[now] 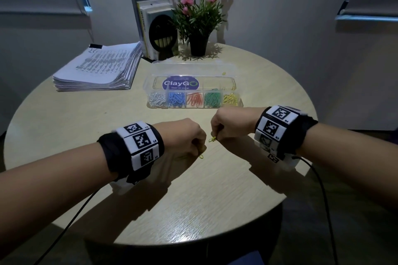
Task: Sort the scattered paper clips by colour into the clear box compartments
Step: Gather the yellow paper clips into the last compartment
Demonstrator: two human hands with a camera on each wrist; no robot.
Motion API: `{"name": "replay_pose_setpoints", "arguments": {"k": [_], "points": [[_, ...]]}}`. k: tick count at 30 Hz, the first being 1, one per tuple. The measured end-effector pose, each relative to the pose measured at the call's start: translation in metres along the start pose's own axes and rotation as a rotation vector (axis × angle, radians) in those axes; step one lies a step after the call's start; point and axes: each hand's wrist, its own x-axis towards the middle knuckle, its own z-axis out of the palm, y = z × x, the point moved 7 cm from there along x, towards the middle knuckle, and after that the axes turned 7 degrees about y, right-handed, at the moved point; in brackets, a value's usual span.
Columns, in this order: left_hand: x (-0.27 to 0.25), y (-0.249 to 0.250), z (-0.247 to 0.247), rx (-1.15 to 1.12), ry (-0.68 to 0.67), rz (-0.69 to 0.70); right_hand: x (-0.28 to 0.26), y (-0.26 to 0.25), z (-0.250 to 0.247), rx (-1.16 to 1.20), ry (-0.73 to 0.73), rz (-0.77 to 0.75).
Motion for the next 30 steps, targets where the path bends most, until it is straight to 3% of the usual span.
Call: {"name": "replay_pose_setpoints", "arguments": {"k": [4, 10, 13, 18, 21, 27, 30], "points": [[0.002, 0.003, 0.007, 0.092, -0.071, 0.032, 0.001, -0.002, 0.005, -0.051, -0.085, 0.022], [0.002, 0.008, 0.018, 0.210, -0.171, 0.045, 0.000, 0.007, 0.000, -0.023, -0.060, 0.096], [0.004, 0.007, 0.016, 0.193, -0.162, 0.047, -0.003, 0.029, -0.019, 0.097, 0.028, 0.223], [0.019, 0.000, 0.006, 0.140, -0.138, -0.002, -0.003, 0.068, -0.064, 0.126, 0.317, 0.389], [0.042, -0.003, -0.019, 0.033, -0.009, -0.020, 0.005, 0.092, -0.078, 0.089, 0.424, 0.482], [0.100, -0.016, -0.093, -0.214, 0.444, -0.186, 0.023, 0.126, -0.083, 0.133, 0.509, 0.546], [0.129, -0.023, -0.102, -0.337, 0.539, -0.283, 0.026, 0.131, -0.079, 0.202, 0.517, 0.549]]}}
